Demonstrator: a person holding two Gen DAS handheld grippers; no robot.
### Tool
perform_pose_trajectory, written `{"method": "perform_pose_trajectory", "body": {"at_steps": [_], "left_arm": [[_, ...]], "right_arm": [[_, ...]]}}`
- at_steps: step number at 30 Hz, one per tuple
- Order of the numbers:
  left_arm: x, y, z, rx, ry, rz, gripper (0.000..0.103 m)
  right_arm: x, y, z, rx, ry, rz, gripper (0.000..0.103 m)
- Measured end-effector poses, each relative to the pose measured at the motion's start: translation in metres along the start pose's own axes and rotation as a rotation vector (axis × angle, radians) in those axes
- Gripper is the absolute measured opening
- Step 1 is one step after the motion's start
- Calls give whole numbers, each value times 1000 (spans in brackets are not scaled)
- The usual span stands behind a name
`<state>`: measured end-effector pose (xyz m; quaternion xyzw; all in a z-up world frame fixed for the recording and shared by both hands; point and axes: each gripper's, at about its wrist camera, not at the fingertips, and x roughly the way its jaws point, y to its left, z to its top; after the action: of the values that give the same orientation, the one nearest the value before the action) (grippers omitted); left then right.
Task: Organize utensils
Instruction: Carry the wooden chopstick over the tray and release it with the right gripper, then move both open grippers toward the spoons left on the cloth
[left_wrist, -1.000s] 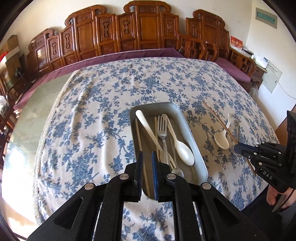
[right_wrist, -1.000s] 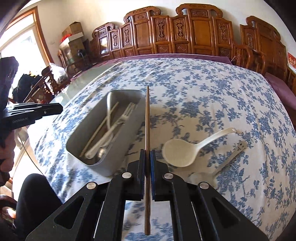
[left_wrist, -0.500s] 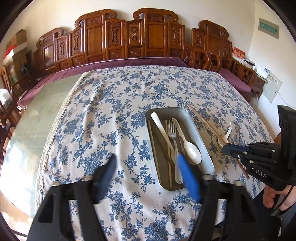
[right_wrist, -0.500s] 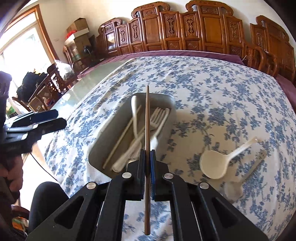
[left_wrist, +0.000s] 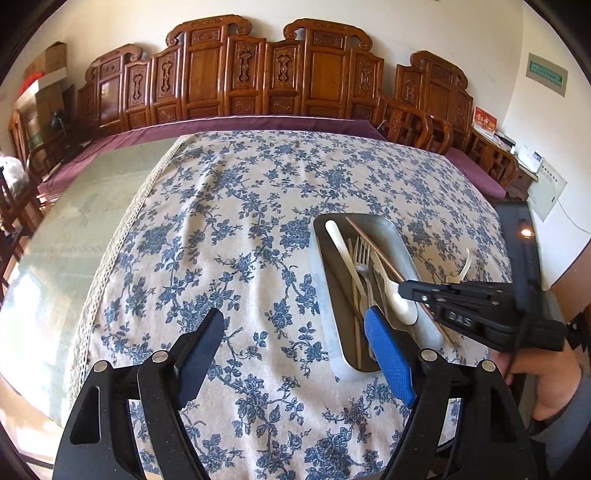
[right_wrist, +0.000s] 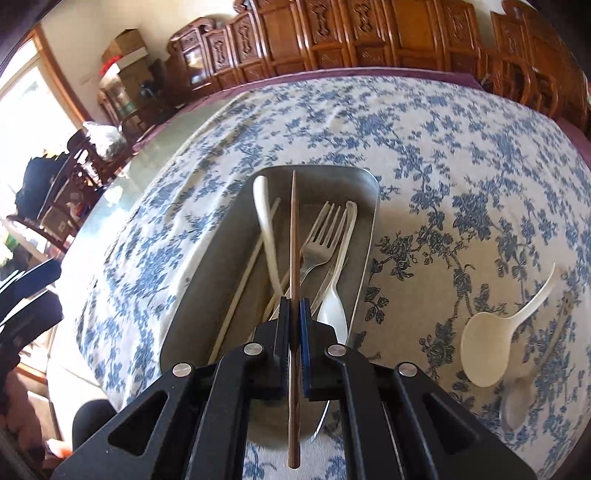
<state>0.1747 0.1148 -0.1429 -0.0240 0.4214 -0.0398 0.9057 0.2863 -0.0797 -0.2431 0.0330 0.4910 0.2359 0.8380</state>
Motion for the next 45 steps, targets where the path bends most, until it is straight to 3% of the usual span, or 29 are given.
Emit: {"method": "perform_pose_trajectory", "body": {"at_steps": [9,18,29,40,43,45], "left_arm": [[1,3,-1,-5,6,9,75],[-1,-1,-1,6,0,3,75],[-17,-25,3,48,-38,-25,75],[-43,-67,3,101,-82,-63,75],[-49,-79,-1,104,-83,-75,75],[-54,-89,-4,118,-86,-74,75]], "right_arm": [[20,1,2,18,23,-4,6],[5,3,1,-26,-22,10,8],[-80,-9,-27,-100,-144,-13,8],[-146,-53,-61,-64,-208,-106,8],[-161,-66,-69,-43,-222,-126,17],[-170,-75,-74,-31,-233,-138,18]]}}
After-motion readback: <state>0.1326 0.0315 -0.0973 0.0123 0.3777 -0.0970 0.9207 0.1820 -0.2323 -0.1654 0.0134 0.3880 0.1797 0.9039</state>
